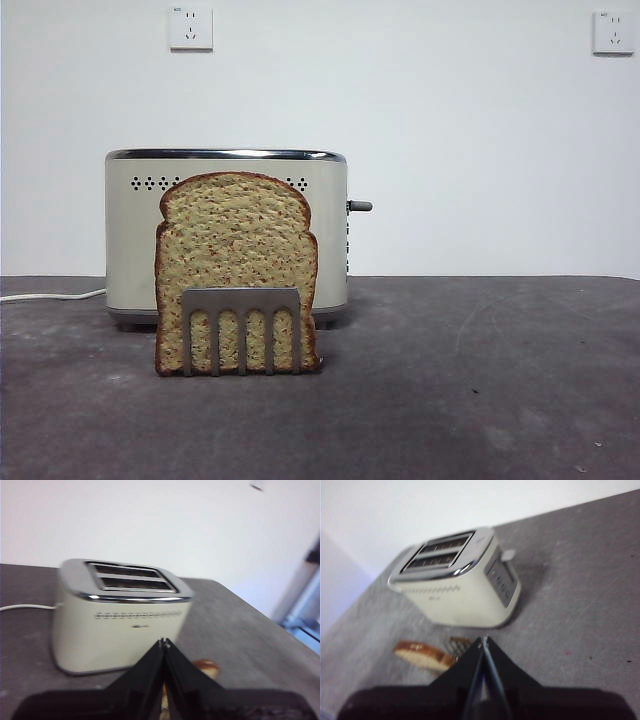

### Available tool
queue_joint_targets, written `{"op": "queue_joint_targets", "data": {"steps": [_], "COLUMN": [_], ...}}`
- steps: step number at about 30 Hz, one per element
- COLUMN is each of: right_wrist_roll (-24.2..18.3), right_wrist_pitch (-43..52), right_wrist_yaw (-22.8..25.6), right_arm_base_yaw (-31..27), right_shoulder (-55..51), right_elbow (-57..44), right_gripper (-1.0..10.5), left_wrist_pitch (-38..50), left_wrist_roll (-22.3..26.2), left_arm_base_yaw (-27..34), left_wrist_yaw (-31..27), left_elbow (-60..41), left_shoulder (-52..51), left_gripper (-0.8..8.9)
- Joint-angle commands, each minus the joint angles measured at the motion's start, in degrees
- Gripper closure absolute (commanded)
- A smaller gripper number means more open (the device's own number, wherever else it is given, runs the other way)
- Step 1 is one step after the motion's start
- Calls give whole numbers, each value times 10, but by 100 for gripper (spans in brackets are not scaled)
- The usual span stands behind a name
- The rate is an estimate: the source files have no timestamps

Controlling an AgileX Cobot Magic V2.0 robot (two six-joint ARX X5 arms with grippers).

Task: Pick up a slice of bread from the rack,put the bread on the toaster,press the button

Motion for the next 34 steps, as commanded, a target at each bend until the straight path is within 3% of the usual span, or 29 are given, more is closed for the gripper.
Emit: {"op": "queue_joint_targets", "data": {"steps": [1,5,8,18,19,23,24,30,34], "right_wrist_roll": [-83,-142,-170,-181,-181,-182,-182,-182,-182], "right_wrist_pitch": [-47,-134,-179,-195,-195,-195,-195,-195,-195], "right_wrist_yaw": [-25,-41,-41,-40,-40,-40,-40,-41,-41], "right_arm_base_yaw": [1,1,1,1,1,1,1,1,1], "right_shoulder": [23,57,72,76,76,76,76,78,80], "right_elbow": [48,113,142,150,150,150,150,150,150], "right_gripper": [959,959,959,959,958,958,959,958,958], "left_wrist_pitch": [-30,-114,-175,-195,-194,-188,-186,-185,-191], "left_wrist_roll": [56,131,186,212,216,224,230,285,329], "left_arm_base_yaw": [1,1,-1,-16,-16,-27,-32,-75,-116], "left_wrist_yaw": [43,107,125,127,127,104,98,95,63], "left_elbow": [43,112,153,186,186,186,186,195,225], "left_shoulder": [37,99,132,156,156,156,157,186,233], "left_gripper": [822,821,822,801,761,240,190,185,185]}}
